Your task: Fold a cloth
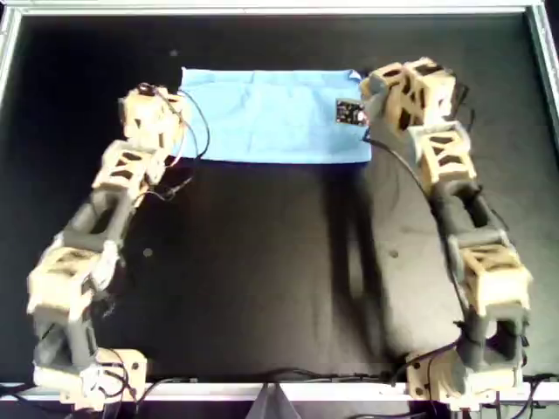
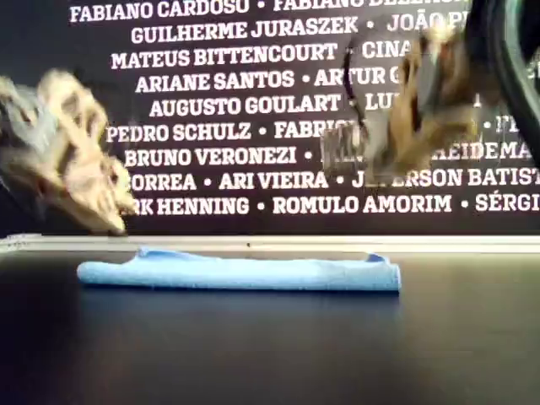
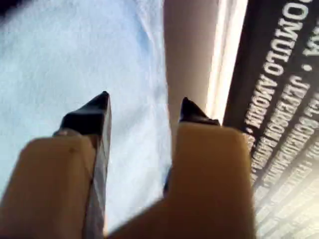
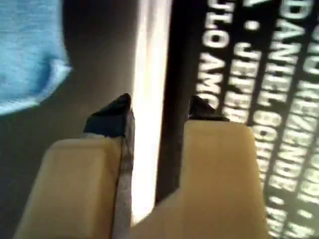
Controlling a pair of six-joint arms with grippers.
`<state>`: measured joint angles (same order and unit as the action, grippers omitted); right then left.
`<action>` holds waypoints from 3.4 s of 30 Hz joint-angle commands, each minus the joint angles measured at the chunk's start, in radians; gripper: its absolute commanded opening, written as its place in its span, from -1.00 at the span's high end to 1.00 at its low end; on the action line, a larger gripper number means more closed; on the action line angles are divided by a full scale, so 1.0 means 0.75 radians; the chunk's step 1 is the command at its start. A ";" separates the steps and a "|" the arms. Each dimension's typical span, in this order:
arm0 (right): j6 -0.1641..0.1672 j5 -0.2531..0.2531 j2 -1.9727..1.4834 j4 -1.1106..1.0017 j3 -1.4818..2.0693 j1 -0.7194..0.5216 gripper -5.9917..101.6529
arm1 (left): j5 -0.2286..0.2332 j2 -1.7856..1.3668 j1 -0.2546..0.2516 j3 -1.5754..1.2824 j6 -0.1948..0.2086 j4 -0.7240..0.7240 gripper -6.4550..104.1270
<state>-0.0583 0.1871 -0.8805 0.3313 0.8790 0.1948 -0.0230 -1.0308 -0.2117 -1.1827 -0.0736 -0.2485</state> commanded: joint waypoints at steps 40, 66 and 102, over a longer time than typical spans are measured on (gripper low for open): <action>0.012 -0.190 -2.968 -0.266 2.876 -0.082 0.06 | -0.004 -2.724 0.012 -2.430 -0.014 -0.049 0.01; -0.008 -0.162 -1.561 -0.284 2.201 0.006 -0.02 | -0.025 -1.679 0.008 -1.953 0.010 -0.008 -0.15; 0.010 -0.188 -0.434 -0.256 1.066 0.115 -0.48 | 0.000 -0.227 0.008 -0.855 -0.018 0.423 -0.87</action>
<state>-0.0568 0.0506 -1.1858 0.1549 1.7625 0.2869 -0.0307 -1.2180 -0.2102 -1.8883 -0.0828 0.0629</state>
